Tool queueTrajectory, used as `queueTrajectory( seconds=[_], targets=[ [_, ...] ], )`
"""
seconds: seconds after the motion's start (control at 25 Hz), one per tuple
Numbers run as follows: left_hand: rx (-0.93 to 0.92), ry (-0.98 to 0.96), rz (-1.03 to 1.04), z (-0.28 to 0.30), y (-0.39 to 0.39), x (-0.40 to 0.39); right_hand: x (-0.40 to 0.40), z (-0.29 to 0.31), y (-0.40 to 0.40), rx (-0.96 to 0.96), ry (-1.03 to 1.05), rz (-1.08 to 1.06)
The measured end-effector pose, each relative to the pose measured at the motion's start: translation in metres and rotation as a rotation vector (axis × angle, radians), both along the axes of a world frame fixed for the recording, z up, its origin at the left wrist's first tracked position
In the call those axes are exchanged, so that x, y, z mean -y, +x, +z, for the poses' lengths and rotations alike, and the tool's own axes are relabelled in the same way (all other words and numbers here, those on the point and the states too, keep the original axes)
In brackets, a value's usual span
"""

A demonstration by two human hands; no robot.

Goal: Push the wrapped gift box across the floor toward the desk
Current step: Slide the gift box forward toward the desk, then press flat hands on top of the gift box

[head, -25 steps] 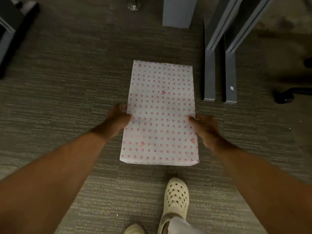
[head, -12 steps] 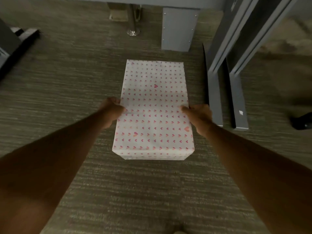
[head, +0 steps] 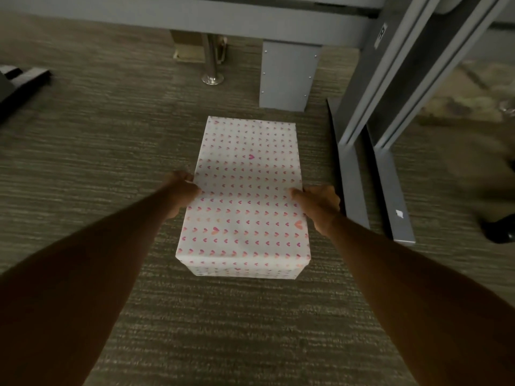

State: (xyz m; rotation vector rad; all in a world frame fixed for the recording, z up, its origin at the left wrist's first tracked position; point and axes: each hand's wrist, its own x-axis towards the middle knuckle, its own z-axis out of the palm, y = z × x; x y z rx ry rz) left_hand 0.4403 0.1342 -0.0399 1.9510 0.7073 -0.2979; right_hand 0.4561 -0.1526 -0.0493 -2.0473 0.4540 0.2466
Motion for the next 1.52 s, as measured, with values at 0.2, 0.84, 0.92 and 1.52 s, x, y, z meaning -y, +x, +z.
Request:
queueTrajectory(
  seconds=[0.2, 0.84, 0.92, 1.52],
  targets=[
    [0.001, 0.009, 0.006, -0.01, 0.004, 0.005, 0.001, -0.004, 0.001, -0.005, -0.019, -0.018],
    [0.197, 0.782, -0.486, -0.003, 0.005, 0.035, 0.003, 0.001, -0.003, 0.307, -0.565, 0.456],
    [0.28, 0.957, -0.578, 0.003, 0.009, 0.041, 0.0, 0.007, 0.0, 0.378, -0.731, 0.564],
    [0.425, 1.116, -0.644, 0.027, 0.007, 0.061, -0.012, 0.035, 0.002, 0.452, -0.945, 0.632]
  ],
)
